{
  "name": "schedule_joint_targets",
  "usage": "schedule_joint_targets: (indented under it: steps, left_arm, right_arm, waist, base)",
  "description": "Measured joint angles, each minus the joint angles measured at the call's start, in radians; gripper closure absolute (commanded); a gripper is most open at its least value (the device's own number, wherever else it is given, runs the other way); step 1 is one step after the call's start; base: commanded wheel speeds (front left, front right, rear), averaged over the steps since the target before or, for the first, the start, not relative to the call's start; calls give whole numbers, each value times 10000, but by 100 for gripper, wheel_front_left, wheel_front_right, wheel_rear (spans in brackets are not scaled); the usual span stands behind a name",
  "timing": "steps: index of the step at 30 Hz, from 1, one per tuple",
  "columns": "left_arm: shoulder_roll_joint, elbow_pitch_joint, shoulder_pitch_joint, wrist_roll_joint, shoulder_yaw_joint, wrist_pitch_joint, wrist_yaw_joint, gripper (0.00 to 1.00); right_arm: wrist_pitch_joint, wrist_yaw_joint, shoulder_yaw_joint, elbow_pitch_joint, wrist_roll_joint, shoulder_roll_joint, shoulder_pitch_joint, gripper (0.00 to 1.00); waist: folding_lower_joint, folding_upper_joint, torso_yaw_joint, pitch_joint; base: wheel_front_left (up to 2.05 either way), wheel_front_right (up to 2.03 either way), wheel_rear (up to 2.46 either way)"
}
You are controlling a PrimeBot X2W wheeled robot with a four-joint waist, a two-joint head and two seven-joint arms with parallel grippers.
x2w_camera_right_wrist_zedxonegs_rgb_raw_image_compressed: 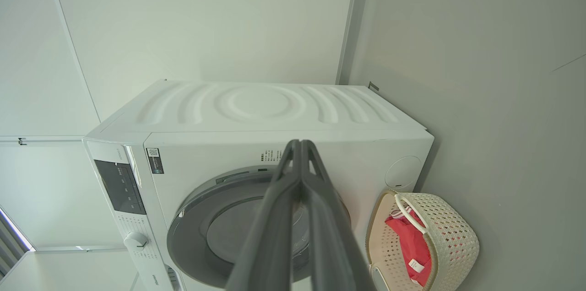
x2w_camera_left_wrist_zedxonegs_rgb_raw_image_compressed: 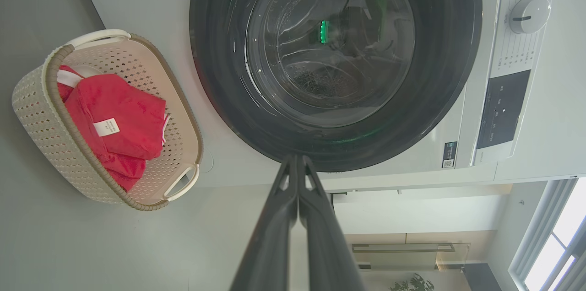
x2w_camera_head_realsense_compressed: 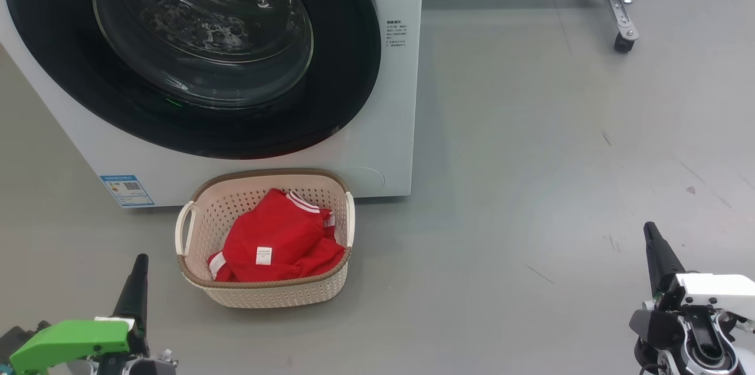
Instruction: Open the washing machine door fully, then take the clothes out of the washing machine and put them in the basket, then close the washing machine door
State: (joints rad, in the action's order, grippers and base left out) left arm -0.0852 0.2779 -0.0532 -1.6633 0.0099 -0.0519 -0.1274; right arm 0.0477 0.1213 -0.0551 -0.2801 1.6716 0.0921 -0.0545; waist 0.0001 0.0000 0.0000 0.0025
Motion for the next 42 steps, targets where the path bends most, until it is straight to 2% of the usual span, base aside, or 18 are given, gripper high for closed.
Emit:
schedule_joint_targets:
  steps: [42]
  left_arm:
    - [54,-17,-3,0,56,-84,0,100]
  right_arm:
    - [13,0,-46,12,-2,-40,-1,100]
  waist:
    - [0,0,0,4]
  base:
    - [0,0,0]
